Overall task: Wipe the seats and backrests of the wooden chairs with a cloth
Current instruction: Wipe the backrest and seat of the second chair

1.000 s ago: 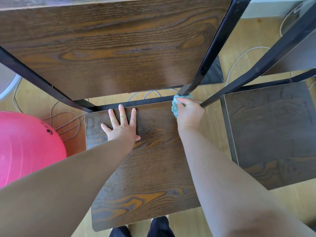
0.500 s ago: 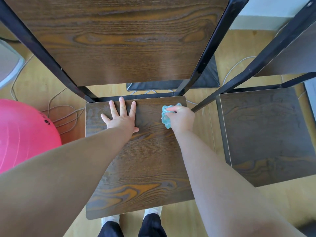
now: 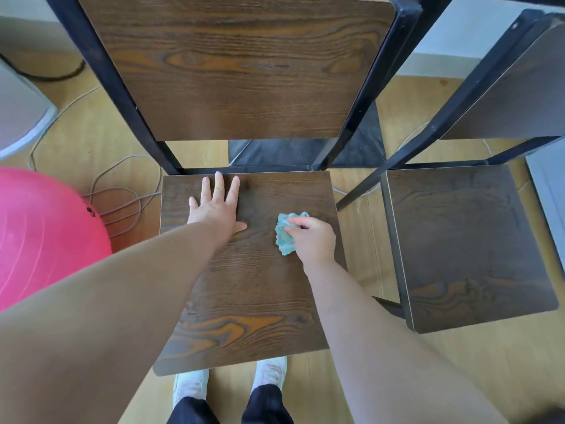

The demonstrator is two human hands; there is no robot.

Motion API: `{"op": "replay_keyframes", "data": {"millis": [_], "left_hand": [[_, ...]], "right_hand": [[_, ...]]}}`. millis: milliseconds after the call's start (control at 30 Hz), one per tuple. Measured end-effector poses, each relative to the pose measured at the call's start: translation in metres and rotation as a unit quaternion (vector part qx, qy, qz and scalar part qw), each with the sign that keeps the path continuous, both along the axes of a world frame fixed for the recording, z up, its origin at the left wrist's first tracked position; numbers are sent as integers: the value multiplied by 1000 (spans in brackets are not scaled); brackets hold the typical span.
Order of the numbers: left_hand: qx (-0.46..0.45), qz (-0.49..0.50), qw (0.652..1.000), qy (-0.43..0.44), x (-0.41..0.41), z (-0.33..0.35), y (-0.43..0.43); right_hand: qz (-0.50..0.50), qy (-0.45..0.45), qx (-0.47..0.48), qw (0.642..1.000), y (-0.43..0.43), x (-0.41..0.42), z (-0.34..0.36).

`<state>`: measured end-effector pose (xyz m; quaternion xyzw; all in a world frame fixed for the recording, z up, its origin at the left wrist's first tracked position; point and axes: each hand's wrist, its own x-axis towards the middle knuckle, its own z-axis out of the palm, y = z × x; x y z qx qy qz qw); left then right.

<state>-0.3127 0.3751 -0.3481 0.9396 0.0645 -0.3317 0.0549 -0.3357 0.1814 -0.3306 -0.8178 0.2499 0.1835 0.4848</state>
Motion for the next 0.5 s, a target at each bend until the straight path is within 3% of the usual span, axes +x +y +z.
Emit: {"op": "replay_keyframes", "data": {"millis": [133, 267, 367, 500], "left_hand": [[4, -6, 1000, 3, -19, 8, 14], [8, 16, 1000, 0, -36, 20, 26], [3, 27, 1000, 1, -45, 31, 30], [1, 26, 1000, 0, -52, 53, 34]], "right_hand": [[-130, 6, 120, 984, -2, -3, 17], [-235, -15, 282, 930, -11, -4, 53], [-256, -45, 352, 899, -20, 1, 89], [-200, -86, 346, 913, -30, 16, 146]]}}
